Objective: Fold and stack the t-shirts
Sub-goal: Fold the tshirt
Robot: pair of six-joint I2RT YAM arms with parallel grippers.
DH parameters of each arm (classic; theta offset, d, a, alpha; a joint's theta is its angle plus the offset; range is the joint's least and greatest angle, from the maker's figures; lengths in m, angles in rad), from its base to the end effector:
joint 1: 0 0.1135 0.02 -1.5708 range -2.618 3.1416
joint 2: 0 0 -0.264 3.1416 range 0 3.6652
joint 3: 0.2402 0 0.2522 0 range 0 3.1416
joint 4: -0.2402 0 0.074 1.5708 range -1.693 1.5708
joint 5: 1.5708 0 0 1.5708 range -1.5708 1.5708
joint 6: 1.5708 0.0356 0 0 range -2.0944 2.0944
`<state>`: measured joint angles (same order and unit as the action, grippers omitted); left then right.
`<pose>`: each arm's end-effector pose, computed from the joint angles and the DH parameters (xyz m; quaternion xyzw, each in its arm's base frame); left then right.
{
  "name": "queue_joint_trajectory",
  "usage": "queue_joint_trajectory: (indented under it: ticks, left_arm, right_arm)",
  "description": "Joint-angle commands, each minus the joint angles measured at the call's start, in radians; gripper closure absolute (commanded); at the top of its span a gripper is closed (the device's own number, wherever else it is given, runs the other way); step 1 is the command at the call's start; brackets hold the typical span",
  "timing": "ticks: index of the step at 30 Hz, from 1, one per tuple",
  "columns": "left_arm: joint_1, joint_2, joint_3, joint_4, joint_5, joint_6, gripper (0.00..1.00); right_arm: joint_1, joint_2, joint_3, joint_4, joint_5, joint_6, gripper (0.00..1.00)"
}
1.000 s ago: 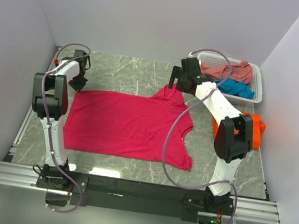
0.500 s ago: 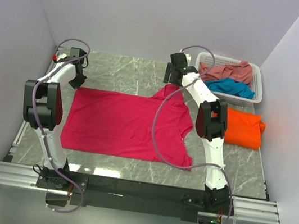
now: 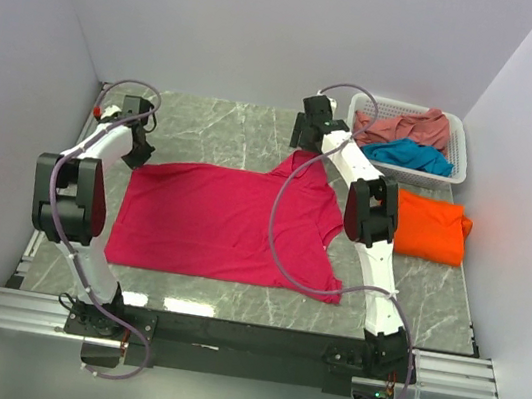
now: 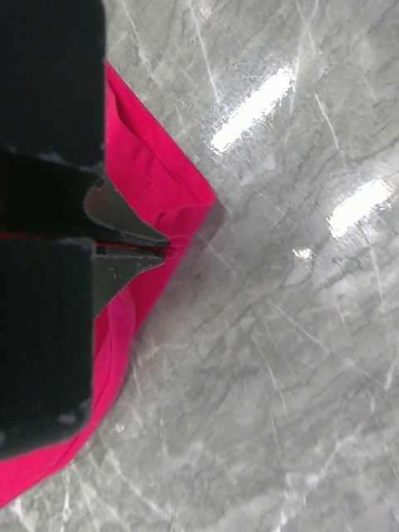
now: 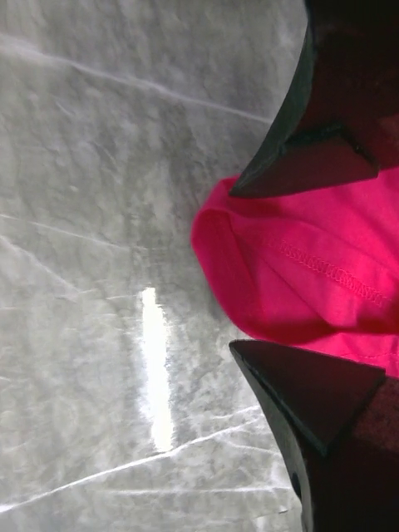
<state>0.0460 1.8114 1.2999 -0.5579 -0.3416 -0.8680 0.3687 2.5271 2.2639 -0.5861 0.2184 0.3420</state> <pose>0.3766 0.0293 0.2080 -0.4591 0.8381 0.0533 0.2899 0.5248 0.1945 0.1783 0.0261 0.9305 0.0265 0.3644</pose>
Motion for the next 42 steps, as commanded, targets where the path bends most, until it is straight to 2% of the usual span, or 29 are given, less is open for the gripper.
queue_joint_trajectory:
  ticks: [1, 5, 7, 8, 9, 12, 14, 15, 21, 24, 29, 32, 39, 42]
  left_arm:
    - [-0.003, -0.058, 0.002, 0.029, -0.002, 0.017, 0.99]
    - [-0.005, -0.055, 0.013, 0.015, -0.014, 0.018, 0.99]
    - [-0.005, -0.061, 0.01, 0.021, -0.011, 0.017, 0.99]
    - [-0.005, -0.063, 0.003, 0.024, -0.008, 0.017, 0.99]
    - [-0.005, -0.066, 0.001, 0.03, 0.001, 0.017, 0.99]
    - [-0.005, -0.069, -0.002, 0.033, 0.016, 0.02, 0.99]
    - [-0.005, -0.067, 0.001, 0.029, 0.016, 0.021, 0.99]
    - [-0.005, -0.07, 0.001, 0.029, 0.015, 0.021, 0.99]
    - [-0.005, -0.11, -0.021, 0.032, 0.015, 0.015, 0.99]
    - [-0.005, -0.127, -0.033, 0.026, 0.013, 0.008, 0.99]
    - [-0.005, -0.159, -0.057, 0.015, 0.016, -0.008, 0.99]
    - [-0.005, -0.199, -0.102, 0.018, 0.023, -0.038, 0.99]
    - [-0.003, -0.311, -0.217, 0.024, 0.001, -0.134, 0.99]
    - [-0.005, -0.331, -0.229, 0.004, -0.014, -0.147, 0.99]
  right_arm:
    - [-0.008, -0.03, -0.038, 0.028, -0.04, 0.014, 0.26]
    - [-0.01, -0.022, -0.027, -0.021, -0.008, 0.02, 0.38]
    - [-0.01, -0.024, -0.029, -0.037, 0.015, 0.023, 0.48]
    - [-0.01, -0.027, -0.035, -0.035, 0.019, 0.023, 0.54]
    - [-0.01, -0.039, -0.041, -0.032, 0.032, 0.022, 0.71]
    - [-0.011, -0.071, -0.076, -0.008, 0.047, 0.0, 0.87]
    - [-0.011, -0.088, -0.084, 0.022, 0.053, -0.018, 0.93]
    - [-0.011, -0.105, -0.084, 0.028, 0.056, -0.038, 1.0]
    - [-0.01, -0.226, -0.171, 0.094, 0.053, -0.069, 1.0]
    - [-0.01, -0.319, -0.333, 0.164, 0.033, -0.061, 1.0]
    - [-0.008, -0.454, -0.475, 0.204, 0.013, -0.029, 1.0]
    - [-0.004, -0.56, -0.618, 0.252, -0.022, -0.015, 1.0]
    - [0.027, -0.856, -0.973, 0.295, 0.007, 0.063, 1.0]
    - [0.056, -0.979, -1.072, 0.272, 0.067, 0.072, 1.0]
